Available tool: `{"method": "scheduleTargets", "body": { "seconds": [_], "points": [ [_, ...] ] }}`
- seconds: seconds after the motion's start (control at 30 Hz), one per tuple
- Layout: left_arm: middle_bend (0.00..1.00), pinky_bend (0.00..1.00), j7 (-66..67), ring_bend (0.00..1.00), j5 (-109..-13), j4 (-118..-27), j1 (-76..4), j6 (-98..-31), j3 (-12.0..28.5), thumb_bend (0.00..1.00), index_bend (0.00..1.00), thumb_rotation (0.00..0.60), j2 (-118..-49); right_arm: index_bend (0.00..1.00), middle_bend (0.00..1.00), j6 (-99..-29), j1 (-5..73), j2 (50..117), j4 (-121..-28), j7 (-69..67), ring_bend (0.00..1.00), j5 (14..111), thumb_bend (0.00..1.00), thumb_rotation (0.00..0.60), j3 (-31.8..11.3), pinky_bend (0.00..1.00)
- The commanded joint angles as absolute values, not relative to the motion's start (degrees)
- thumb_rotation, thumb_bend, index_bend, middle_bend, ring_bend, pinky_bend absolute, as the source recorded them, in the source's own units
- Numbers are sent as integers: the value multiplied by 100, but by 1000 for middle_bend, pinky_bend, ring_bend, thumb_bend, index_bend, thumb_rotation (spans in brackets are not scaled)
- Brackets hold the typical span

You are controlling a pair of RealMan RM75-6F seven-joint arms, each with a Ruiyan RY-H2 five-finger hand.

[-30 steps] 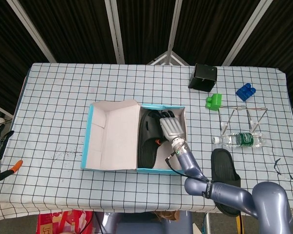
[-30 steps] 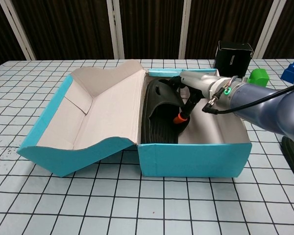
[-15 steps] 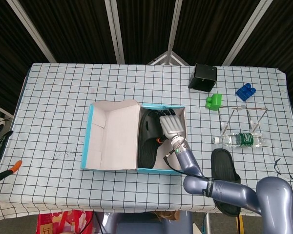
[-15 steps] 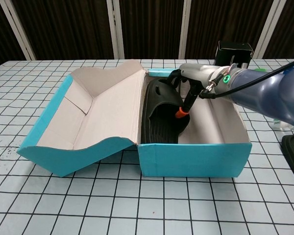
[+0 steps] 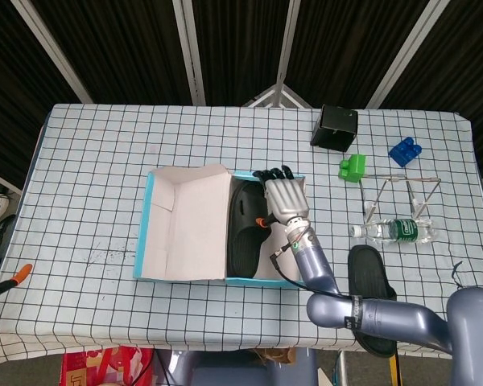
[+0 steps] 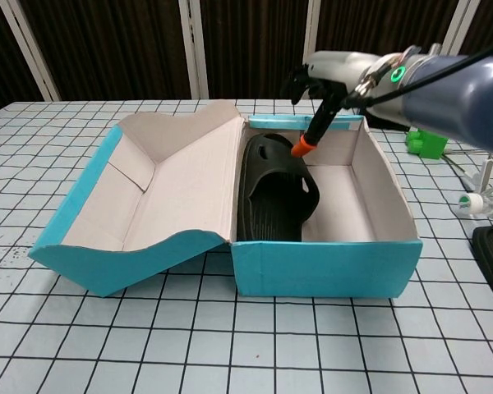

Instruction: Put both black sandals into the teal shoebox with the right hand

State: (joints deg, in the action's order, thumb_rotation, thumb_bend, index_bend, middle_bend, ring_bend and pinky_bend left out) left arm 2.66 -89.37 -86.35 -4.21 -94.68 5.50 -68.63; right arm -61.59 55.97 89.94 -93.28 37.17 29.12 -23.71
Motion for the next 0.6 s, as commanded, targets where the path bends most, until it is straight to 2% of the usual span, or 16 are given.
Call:
{"method": "scheduleTargets", "body": {
  "seconds": [0.03,0.23,0.33,0.47,0.6],
  "points": [
    [0,77,263,0,-8912,-8640,-419,-9460,560,201,142,600,-6856,194,204,-6572,5394,8304,-10060,3739,135,2852,105,600,-2569,0],
    [0,78,253,0,-8867,-8660,-383,-9529,597,201,142,600,-6836,194,204,-6675,5069,7181,-10860,4073,135,2455,105,600,-2412,0],
    [0,77,255,0,-8841,-8680,-356,-9577,618,201,142,600,-6820,194,204,-6464,4898,6465,-11302,4212,135,2093,105,600,-2253,0],
    [0,78,260,0,-8817,-8704,-342,-9589,632,201,142,600,-6810,188,196,-6169,4731,5727,-11634,4329,135,1737,105,600,-1942,0],
    [0,77,253,0,-8824,-8705,-338,-9588,629,201,142,600,-6800,155,164,-5897,4366,5143,-11841,4138,128,1964,105,600,-1521,0]
  ]
}}
